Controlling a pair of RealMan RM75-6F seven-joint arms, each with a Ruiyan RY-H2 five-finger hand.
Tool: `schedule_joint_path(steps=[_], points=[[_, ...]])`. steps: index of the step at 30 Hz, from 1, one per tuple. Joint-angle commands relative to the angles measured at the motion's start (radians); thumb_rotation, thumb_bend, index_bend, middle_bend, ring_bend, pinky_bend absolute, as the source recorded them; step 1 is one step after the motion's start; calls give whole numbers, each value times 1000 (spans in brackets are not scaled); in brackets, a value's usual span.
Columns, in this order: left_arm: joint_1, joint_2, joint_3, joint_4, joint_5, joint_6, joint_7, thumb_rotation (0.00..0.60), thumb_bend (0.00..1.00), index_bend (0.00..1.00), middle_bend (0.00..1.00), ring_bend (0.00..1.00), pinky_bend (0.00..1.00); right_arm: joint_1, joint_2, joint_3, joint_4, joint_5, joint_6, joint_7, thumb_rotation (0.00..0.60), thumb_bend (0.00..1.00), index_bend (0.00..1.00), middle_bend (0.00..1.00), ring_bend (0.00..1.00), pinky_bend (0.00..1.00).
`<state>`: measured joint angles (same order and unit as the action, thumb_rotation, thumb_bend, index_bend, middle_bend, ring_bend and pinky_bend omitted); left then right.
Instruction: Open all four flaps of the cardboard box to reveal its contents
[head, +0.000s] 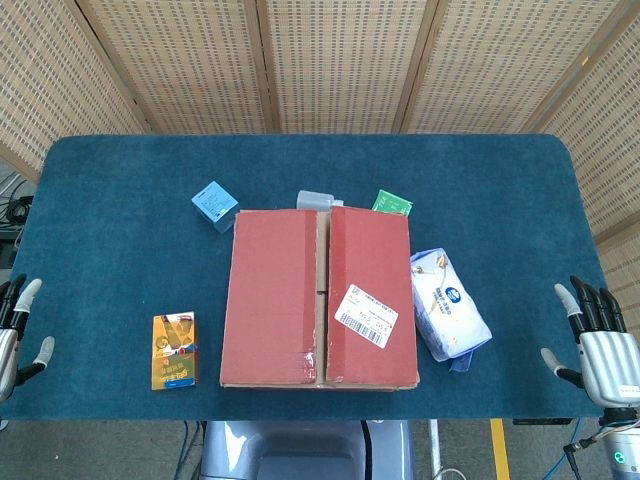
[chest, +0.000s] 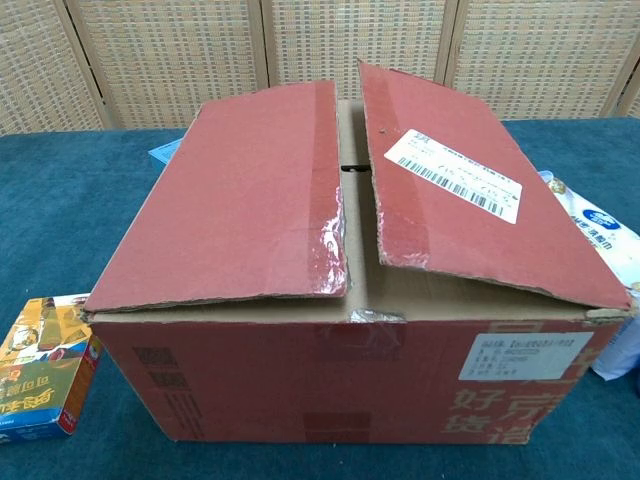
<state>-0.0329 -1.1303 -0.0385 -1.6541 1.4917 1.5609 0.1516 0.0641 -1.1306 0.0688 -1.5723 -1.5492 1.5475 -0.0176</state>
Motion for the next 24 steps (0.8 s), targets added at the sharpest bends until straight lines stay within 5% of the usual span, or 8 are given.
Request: schedule_joint_path(steps=[1, 19, 24], points=[[0, 0, 1, 1, 0, -2, -1, 600, 410, 0, 0, 0, 0, 0, 0, -1, 0, -1, 0, 0, 600, 260, 0, 0, 0, 0], [6, 16, 8, -23, 5, -6, -3, 600, 434, 0, 0, 0, 0, 8, 17, -2, -5, -28, 2, 52, 600, 267, 0, 0, 0, 0], [0, 32, 16, -38, 6, -30, 5, 600, 528, 0, 0, 0, 0, 18, 22, 3, -4, -42, 3, 74, 600, 440, 0, 0, 0, 0]])
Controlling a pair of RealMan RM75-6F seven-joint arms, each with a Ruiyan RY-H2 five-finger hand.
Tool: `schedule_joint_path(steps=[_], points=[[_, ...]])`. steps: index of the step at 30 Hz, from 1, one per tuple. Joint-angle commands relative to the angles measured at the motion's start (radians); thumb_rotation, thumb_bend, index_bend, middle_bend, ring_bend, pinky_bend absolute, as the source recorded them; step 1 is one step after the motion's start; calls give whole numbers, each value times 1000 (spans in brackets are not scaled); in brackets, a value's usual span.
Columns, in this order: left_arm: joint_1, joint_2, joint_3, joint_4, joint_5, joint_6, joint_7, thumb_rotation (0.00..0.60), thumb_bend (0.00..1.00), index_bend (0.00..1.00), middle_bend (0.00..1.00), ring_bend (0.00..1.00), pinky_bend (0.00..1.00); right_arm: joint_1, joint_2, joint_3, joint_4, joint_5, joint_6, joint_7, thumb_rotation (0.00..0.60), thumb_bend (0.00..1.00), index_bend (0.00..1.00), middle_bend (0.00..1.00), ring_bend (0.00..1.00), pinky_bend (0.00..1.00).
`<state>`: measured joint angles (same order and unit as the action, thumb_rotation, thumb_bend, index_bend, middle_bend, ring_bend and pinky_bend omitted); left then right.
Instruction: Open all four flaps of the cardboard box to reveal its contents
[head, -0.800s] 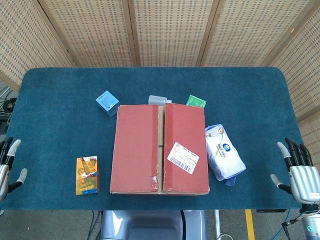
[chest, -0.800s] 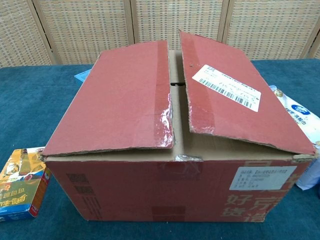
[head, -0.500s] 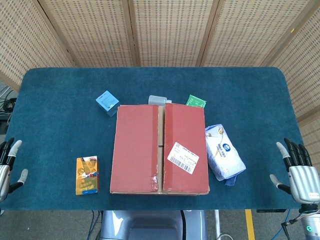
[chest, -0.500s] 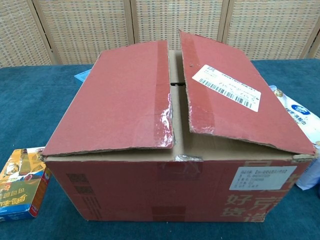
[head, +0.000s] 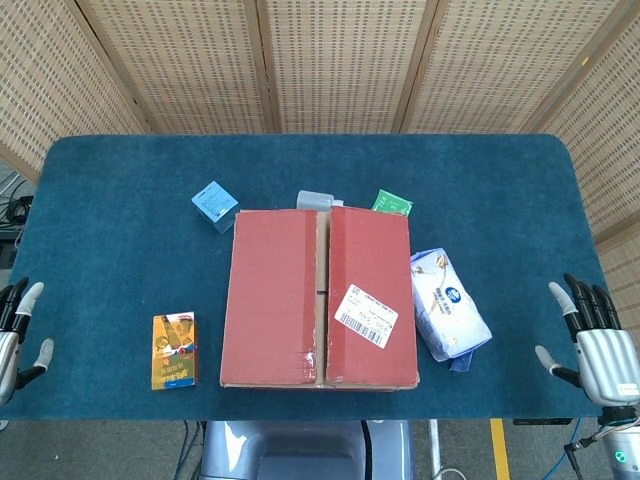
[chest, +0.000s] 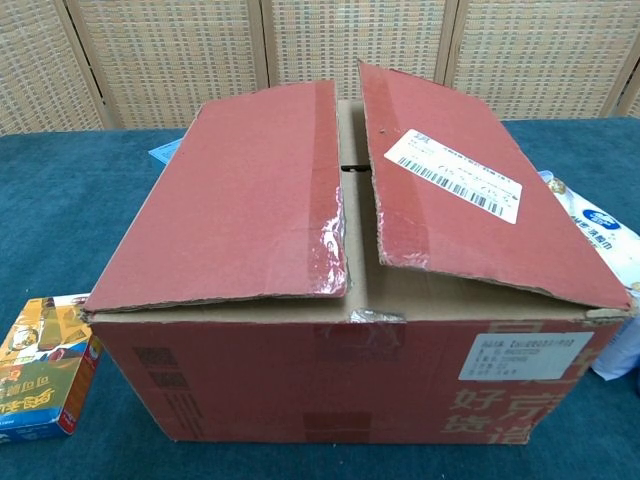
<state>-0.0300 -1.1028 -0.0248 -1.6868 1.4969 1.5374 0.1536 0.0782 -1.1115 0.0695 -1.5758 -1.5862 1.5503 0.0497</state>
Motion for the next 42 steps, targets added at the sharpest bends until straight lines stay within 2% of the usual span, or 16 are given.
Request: schedule_joint_path(steps=[1, 5, 9, 11, 15, 19, 22, 29, 37, 42], points=[[-4, 5, 2, -7, 1, -7, 2, 600, 570, 0, 0, 0, 0, 6, 5, 3, -3, -7, 0, 12, 600, 475, 0, 0, 0, 0], [-7, 4, -1, -6, -2, -11, 1, 600, 644, 0, 0, 0, 0, 21, 19, 7, -15, -22, -5, 36, 600, 645, 0, 0, 0, 0], [-11, 6, -1, -4, -4, -19, 0, 600, 647, 0, 0, 0, 0, 43, 34, 16, -30, -49, -8, 80, 600, 937, 39, 35, 0, 0], [-15, 6, -3, -7, -3, -24, 2, 600, 647, 0, 0, 0, 0, 65, 44, 25, -40, -73, -10, 127, 600, 996, 66, 85, 0, 0], [-21, 5, -5, -7, -2, -30, 3, 600, 646, 0, 0, 0, 0, 107, 64, 39, -56, -114, -19, 200, 600, 1000, 141, 171, 0, 0], [-36, 5, -11, -7, 0, -44, 12, 600, 644, 0, 0, 0, 0, 208, 95, 66, -93, -188, -70, 333, 600, 1000, 260, 251, 0, 0], [-38, 6, -12, -6, -3, -48, 13, 600, 644, 0, 0, 0, 0, 241, 104, 67, -105, -208, -95, 362, 600, 1000, 308, 287, 10, 0], [-48, 5, -17, -12, -10, -60, 24, 600, 644, 0, 0, 0, 0, 342, 122, 84, -171, -255, -171, 425, 600, 1000, 347, 338, 66, 0], [-67, 8, -21, -20, -33, -98, 46, 600, 643, 0, 0, 0, 0, 476, 138, 118, -246, -253, -306, 473, 600, 1000, 348, 331, 68, 0], [-81, 10, -26, -31, -44, -118, 61, 600, 644, 0, 0, 0, 0, 544, 138, 138, -274, -232, -388, 454, 600, 1000, 348, 322, 68, 0]])
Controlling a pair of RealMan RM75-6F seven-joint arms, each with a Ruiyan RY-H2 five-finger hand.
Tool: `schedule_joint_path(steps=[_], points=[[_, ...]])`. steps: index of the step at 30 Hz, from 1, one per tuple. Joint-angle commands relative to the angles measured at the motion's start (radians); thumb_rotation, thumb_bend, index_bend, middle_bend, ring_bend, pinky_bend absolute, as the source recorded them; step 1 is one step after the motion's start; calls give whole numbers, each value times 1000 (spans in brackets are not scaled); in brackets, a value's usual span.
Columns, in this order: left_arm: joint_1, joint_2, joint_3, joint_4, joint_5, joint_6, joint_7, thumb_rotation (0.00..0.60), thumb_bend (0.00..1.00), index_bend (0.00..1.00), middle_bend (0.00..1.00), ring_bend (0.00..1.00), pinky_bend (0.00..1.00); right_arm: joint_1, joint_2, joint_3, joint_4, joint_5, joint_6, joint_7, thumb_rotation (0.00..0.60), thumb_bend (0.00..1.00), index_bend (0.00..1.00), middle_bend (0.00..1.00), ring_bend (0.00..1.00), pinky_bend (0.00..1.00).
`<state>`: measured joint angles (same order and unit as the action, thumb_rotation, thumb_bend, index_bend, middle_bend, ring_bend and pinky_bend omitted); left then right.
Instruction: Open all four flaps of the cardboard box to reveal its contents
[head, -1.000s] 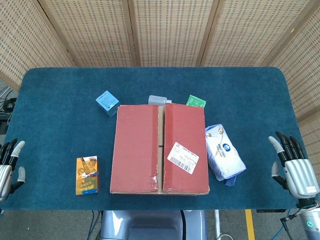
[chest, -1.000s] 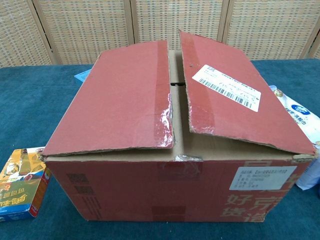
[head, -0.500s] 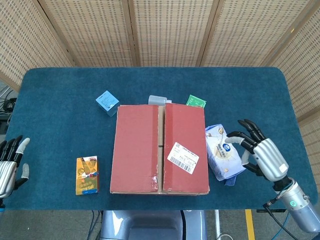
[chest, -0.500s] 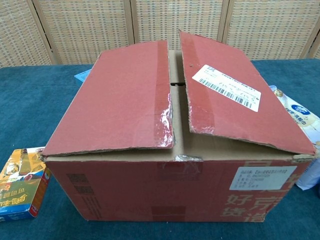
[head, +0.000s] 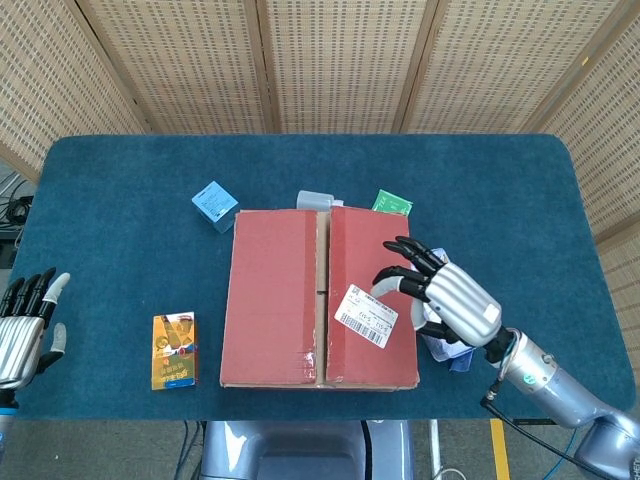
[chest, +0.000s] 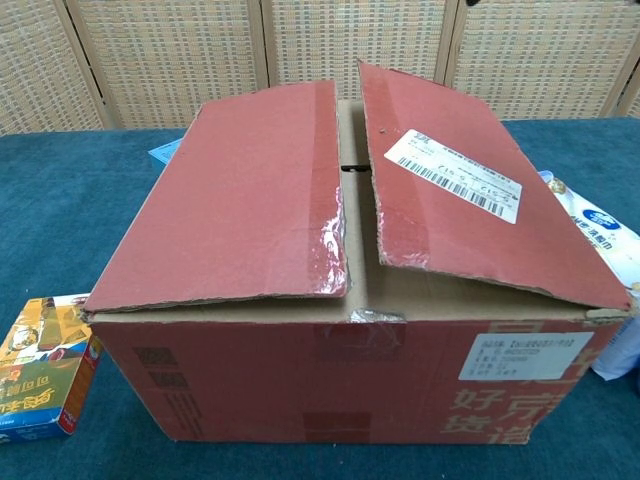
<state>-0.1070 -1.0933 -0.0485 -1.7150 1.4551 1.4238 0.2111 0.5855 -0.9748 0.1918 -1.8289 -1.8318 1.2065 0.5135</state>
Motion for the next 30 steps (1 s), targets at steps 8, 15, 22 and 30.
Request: schedule_joint_path(steps=[8, 15, 22, 30], points=[[-22, -9, -1, 4, -20, -36, 9, 600, 644, 0, 0, 0, 0, 149, -26, 37, -51, 75, -192, -103, 600, 1000, 348, 315, 68, 0], [-34, -19, -2, 17, -42, -59, 6, 600, 644, 0, 0, 0, 0, 222, -85, 53, -43, 150, -276, -198, 600, 1000, 348, 315, 67, 0], [-39, -25, -1, 26, -53, -70, 0, 600, 643, 0, 0, 0, 0, 257, -125, 47, -21, 209, -324, -256, 600, 1000, 348, 315, 66, 0], [-40, -29, 4, 41, -64, -76, -15, 600, 643, 0, 0, 0, 0, 293, -159, 33, 19, 256, -371, -318, 600, 1000, 348, 314, 67, 0]])
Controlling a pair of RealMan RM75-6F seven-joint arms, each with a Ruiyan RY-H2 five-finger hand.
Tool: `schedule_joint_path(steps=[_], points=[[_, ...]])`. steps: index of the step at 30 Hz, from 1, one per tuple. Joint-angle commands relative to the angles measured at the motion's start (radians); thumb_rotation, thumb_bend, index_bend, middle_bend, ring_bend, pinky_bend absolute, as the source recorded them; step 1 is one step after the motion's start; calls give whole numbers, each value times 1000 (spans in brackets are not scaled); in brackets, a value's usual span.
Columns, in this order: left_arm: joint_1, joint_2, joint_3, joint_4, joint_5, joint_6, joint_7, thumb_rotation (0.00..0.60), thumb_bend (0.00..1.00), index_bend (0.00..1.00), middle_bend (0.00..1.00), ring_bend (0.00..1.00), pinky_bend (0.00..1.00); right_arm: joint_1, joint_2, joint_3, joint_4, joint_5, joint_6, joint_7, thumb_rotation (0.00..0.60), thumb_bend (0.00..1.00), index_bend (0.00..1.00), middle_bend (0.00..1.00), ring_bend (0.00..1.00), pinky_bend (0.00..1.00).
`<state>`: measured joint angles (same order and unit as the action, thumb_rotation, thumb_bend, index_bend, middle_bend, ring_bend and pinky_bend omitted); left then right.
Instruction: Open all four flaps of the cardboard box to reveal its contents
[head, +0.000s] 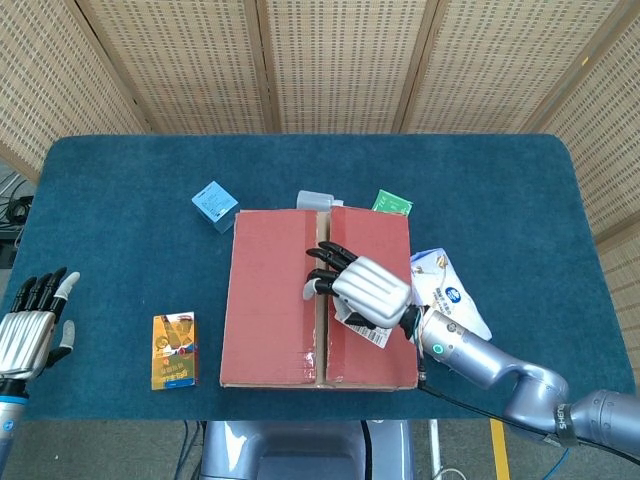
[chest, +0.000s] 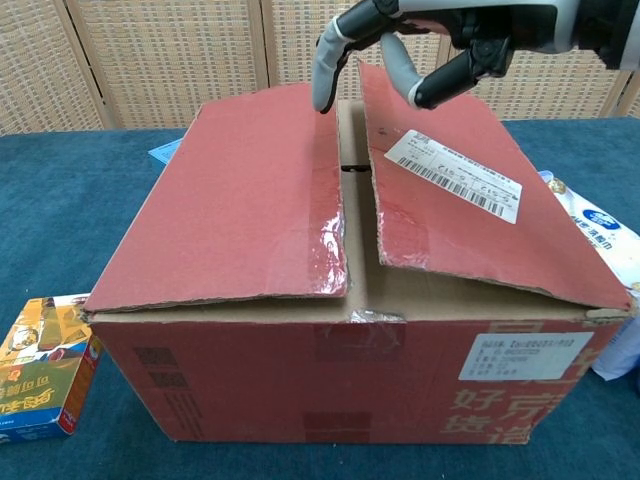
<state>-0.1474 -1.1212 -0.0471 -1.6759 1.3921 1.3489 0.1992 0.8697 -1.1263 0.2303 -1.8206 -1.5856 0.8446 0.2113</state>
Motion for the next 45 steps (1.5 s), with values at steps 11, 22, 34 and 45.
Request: schedule_joint_path(steps=[11, 22, 34, 45], points=[[-1, -7, 8, 4, -4, -3, -9, 600, 643, 0, 0, 0, 0, 25, -17, -22, 34, 36, -17, -40, 600, 1000, 348, 321, 67, 0], [-4, -7, 11, 7, -3, -7, -20, 600, 642, 0, 0, 0, 0, 33, -36, -37, 70, 43, -7, -61, 600, 1000, 407, 389, 67, 0], [-5, -6, 14, 4, -5, -8, -23, 600, 644, 0, 0, 0, 0, 31, -40, -50, 93, 36, 13, -51, 600, 1000, 494, 481, 83, 0], [-6, 0, 12, -6, 4, 3, -21, 600, 643, 0, 0, 0, 0, 21, 14, -51, 64, 16, 45, -65, 600, 1000, 509, 536, 128, 0]])
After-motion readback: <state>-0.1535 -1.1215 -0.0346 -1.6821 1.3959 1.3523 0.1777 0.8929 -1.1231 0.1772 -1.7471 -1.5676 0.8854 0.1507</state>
